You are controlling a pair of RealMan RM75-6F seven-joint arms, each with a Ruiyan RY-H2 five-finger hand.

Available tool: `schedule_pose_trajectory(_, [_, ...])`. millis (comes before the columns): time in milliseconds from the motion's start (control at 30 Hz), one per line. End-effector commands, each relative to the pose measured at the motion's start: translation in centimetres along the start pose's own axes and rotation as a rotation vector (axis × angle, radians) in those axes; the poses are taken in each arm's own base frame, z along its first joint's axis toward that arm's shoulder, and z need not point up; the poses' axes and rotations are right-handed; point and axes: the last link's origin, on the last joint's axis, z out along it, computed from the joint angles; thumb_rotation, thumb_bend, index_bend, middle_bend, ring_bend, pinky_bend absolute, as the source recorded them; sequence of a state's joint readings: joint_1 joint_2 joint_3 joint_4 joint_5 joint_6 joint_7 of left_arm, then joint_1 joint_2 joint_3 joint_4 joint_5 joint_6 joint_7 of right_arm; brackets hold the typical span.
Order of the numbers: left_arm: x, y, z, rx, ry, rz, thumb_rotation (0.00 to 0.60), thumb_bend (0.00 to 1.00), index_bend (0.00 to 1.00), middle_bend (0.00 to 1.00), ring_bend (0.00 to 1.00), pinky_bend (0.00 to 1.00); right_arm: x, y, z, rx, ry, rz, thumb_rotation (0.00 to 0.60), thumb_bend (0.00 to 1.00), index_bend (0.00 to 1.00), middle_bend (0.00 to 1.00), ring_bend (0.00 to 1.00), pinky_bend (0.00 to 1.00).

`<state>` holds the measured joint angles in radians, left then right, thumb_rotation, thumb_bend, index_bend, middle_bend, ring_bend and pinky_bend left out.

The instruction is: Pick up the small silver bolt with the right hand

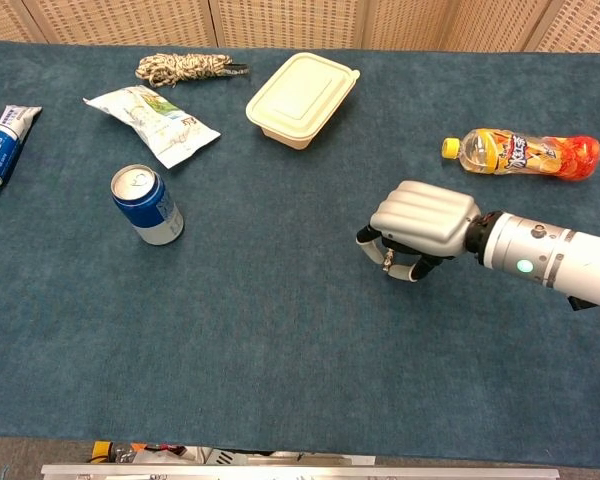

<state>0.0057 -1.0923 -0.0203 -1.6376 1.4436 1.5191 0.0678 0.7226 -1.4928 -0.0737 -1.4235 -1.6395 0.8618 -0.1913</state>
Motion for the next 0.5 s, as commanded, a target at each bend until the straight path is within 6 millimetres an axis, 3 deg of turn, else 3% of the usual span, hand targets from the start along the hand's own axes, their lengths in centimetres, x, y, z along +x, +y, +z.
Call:
schedule_pose_trajectory(33, [0.0,0.1,0.0,-0.003,0.000,0.000,0.600,0.24,0.00,0.00,0.00,0.00,1.0,0.8,-0.9,-0.042,0.044,0.051,0.600,0.40,0.64,0.93,0.96,1.00])
schedule_pose_trajectory(267, [0.0,0.4,0.1,-0.015,0.002,0.003,0.600,0.24,0.00,0.00,0.00,0.00,2.4,2.8,-2.7,-0.135,0.122,0.165,0.600,0.41,0.67,0.94,0.97,1.00])
schedule_pose_trajectory(500, [0.0,0.9,0.2,-0.030,-0.003,0.010,0.600,0.24,0.00,0.00,0.00,0.00,2.1,4.6,-4.0,-0.207,0.137,0.235,0.600,0.42,0.67,0.94,0.97,1.00])
